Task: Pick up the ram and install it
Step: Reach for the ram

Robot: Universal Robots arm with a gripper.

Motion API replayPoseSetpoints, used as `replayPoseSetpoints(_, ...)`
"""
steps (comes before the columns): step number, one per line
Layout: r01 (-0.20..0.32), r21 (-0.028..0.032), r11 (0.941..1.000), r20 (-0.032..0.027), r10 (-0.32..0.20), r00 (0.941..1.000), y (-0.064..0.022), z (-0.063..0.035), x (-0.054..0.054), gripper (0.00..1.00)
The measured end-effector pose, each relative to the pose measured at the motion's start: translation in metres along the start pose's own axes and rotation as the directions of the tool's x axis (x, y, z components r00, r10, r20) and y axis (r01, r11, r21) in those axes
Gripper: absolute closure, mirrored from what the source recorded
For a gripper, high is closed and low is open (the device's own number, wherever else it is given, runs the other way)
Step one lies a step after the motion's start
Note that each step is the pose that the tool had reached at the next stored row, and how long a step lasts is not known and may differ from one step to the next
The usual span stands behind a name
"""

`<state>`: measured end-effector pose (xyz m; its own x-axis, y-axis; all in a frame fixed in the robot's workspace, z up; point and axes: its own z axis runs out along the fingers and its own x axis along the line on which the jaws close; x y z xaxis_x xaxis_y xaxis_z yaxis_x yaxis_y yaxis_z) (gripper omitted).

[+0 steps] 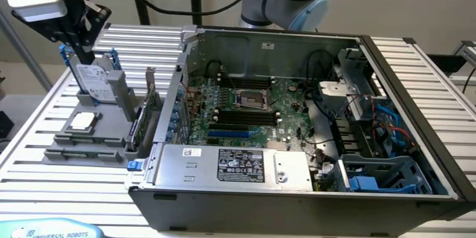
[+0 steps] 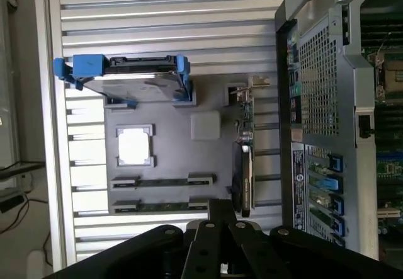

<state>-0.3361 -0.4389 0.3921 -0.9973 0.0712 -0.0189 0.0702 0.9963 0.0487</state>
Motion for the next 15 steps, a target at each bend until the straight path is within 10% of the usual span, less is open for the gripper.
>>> replayPoseSetpoints(15, 0.0, 0.0, 1.0, -0.0003, 0.0, 1.0, -0.0137, -0.0004, 0.039, 0.89)
